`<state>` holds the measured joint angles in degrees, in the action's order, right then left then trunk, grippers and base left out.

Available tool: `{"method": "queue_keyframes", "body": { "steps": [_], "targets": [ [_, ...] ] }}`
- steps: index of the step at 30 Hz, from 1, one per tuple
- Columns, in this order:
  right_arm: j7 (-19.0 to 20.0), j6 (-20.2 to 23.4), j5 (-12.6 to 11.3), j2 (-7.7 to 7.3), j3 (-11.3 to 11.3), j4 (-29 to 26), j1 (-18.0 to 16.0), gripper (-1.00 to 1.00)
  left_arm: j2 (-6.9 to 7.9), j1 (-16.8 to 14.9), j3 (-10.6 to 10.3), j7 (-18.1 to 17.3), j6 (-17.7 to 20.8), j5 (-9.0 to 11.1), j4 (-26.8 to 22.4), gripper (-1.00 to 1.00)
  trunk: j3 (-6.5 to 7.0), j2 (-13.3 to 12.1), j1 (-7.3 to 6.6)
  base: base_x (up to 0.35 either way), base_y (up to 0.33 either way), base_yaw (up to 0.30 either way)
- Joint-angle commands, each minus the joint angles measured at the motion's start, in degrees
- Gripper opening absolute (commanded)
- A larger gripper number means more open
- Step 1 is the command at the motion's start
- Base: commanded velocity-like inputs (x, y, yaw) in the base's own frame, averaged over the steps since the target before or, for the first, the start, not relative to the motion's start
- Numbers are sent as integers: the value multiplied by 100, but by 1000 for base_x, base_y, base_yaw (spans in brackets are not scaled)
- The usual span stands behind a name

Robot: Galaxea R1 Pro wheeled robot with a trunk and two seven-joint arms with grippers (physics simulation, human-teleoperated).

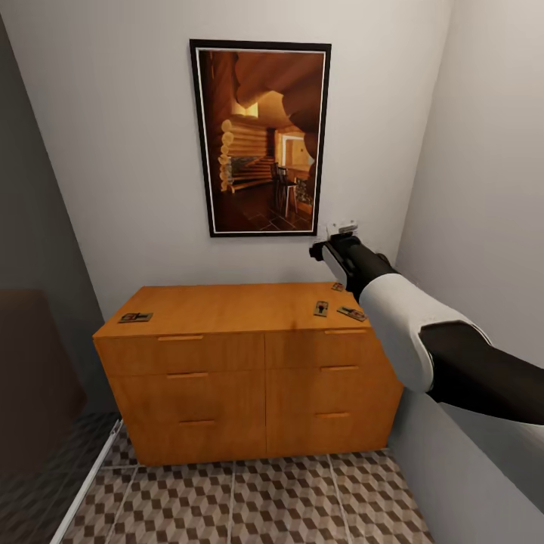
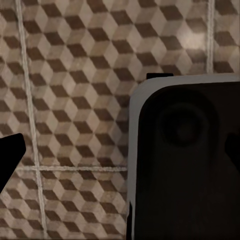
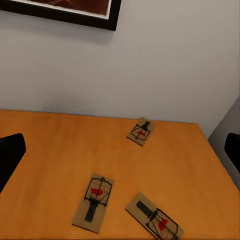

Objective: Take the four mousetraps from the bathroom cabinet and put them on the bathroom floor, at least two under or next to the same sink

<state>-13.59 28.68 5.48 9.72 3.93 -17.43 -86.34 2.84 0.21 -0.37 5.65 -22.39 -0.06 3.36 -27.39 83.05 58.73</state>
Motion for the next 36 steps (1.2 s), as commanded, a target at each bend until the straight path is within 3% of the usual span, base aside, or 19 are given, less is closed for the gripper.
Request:
{"method": "queue_keyframes", "body": {
  "steps": [1, 7, 8, 16, 25, 36],
  "targets": [
    [5, -30, 49, -2, 28, 103, -4, 100, 3, -4, -6, 16, -29, -3, 27, 100, -4, 3, 0, 28, 0, 0],
    [11, -652, 9, -30, 29, 897, -6, 100, 14, -4, -6, 15, -23, 11, 94, 100, -4, 3, 0, 148, 0, 0],
    [20, -857, 4, -99, 29, 1139, -6, 100, 14, -4, -6, 15, -21, 13, 99, 100, -4, 3, 0, 310, 0, 0],
    [333, -1376, -58, -356, 29, 1564, 163, 100, 8, -4, -6, 15, -20, 15, 97, 100, -4, 3, 0, 328, 0, 0],
    [980, -1429, -72, -578, 35, 1612, 193, 100, -18, -4, -6, -7, -20, 15, 101, 100, -4, 3, 0, 291, 0, 0],
    [1122, -1460, -97, -625, 33, 1620, 307, 100, -20, -4, -6, -17, -20, 15, 103, 100, -4, 3, 0, 52, 0, 0]
  ]
}}
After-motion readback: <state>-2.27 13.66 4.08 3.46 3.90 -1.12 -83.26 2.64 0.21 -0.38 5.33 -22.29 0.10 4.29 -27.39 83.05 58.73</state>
